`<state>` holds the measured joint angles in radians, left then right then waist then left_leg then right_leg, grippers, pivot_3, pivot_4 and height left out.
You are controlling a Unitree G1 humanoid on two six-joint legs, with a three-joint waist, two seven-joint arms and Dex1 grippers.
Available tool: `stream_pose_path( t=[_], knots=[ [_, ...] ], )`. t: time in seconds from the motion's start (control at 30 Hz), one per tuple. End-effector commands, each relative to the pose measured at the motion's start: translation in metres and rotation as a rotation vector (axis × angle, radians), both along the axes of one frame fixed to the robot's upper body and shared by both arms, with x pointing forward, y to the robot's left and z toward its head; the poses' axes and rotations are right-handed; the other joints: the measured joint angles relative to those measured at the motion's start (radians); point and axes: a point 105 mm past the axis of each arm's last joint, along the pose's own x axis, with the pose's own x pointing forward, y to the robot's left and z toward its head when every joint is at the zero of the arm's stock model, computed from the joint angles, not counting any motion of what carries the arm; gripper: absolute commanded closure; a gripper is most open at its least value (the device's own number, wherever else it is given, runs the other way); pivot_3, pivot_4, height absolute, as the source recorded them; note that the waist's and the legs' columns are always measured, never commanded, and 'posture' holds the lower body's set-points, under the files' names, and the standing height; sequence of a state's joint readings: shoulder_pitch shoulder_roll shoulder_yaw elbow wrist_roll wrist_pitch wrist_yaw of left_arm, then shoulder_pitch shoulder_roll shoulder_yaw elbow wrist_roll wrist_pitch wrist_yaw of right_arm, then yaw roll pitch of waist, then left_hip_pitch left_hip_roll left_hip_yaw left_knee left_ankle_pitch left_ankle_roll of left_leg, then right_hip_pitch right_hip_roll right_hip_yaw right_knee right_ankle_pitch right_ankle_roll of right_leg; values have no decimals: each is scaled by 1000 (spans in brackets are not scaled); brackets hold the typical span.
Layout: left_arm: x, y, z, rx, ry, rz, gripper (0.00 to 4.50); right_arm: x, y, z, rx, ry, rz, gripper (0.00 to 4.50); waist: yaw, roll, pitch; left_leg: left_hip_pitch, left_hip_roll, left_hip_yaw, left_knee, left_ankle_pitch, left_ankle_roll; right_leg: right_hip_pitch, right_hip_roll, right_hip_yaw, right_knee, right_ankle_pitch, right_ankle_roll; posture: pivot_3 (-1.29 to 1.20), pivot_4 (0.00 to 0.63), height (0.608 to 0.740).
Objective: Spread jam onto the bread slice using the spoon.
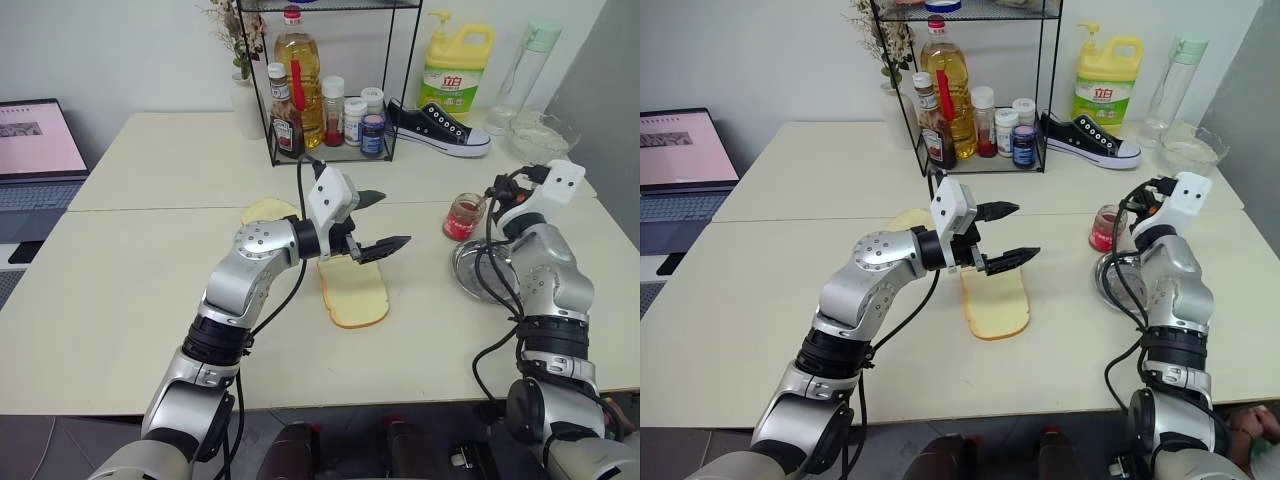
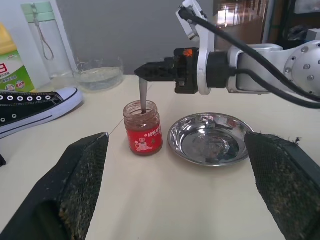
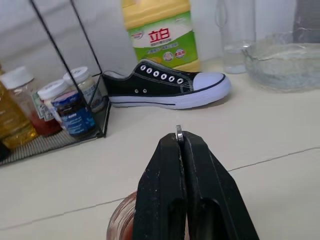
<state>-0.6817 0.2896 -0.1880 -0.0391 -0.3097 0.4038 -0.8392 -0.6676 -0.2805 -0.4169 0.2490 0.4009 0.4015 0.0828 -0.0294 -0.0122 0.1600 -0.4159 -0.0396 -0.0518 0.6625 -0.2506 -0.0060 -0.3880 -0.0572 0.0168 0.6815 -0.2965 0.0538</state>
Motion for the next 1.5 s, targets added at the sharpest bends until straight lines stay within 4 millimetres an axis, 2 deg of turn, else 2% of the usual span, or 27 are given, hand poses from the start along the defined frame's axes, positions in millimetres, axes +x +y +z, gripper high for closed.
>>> stream_pose_path(
  t=[0.03, 0.17, 0.3, 0.73, 1.0, 1.33, 1.5],
  knots=[
    [-3, -2, 16, -26, -63, -10, 0, -3, -11, 17, 126, -53, -35, 4447, 0, 0, 0, 0, 0, 0, 0, 0, 0, 0, 0, 0, 0, 0, 0, 0, 150, 740],
    [-2, -3, 17, -29, -65, -13, 0, -5, -15, 17, 244, -56, -46, 4447, 0, 0, 0, 0, 0, 0, 0, 0, 0, 0, 0, 0, 0, 0, 0, 0, 150, 740],
    [-1, -3, 16, -28, -65, -16, 0, -6, -16, 21, 276, -66, -46, 4447, 0, 0, 0, 0, 0, 0, 0, 0, 0, 0, 0, 0, 0, 0, 0, 0, 150, 740],
    [-1, -5, 15, -28, -66, -23, 0, -10, -14, 39, 243, -101, -35, 4447, 0, 0, 0, 0, 0, 0, 0, 0, 0, 0, 0, 0, 0, 0, 0, 0, 150, 740],
    [0, -5, 15, -29, -67, -24, 0, -12, -16, 43, 253, -110, -44, 4447, 0, 0, 0, 0, 0, 0, 0, 0, 1, 0, 0, 0, 0, 0, 0, 0, 150, 740],
    [0, -4, 16, -28, -70, -30, 0, -17, -14, 55, 152, -139, -37, 4447, 0, 0, 0, 0, 0, 0, 0, 0, 1, 0, 0, 0, 0, 0, 0, 0, 150, 740],
    [0, -4, 16, -27, -69, -30, 0, -19, -19, 57, 183, -147, -50, 4447, 0, 0, 0, 0, 0, 0, 0, 0, 1, 0, 0, 0, 0, 0, 0, 0, 150, 740]
  ],
)
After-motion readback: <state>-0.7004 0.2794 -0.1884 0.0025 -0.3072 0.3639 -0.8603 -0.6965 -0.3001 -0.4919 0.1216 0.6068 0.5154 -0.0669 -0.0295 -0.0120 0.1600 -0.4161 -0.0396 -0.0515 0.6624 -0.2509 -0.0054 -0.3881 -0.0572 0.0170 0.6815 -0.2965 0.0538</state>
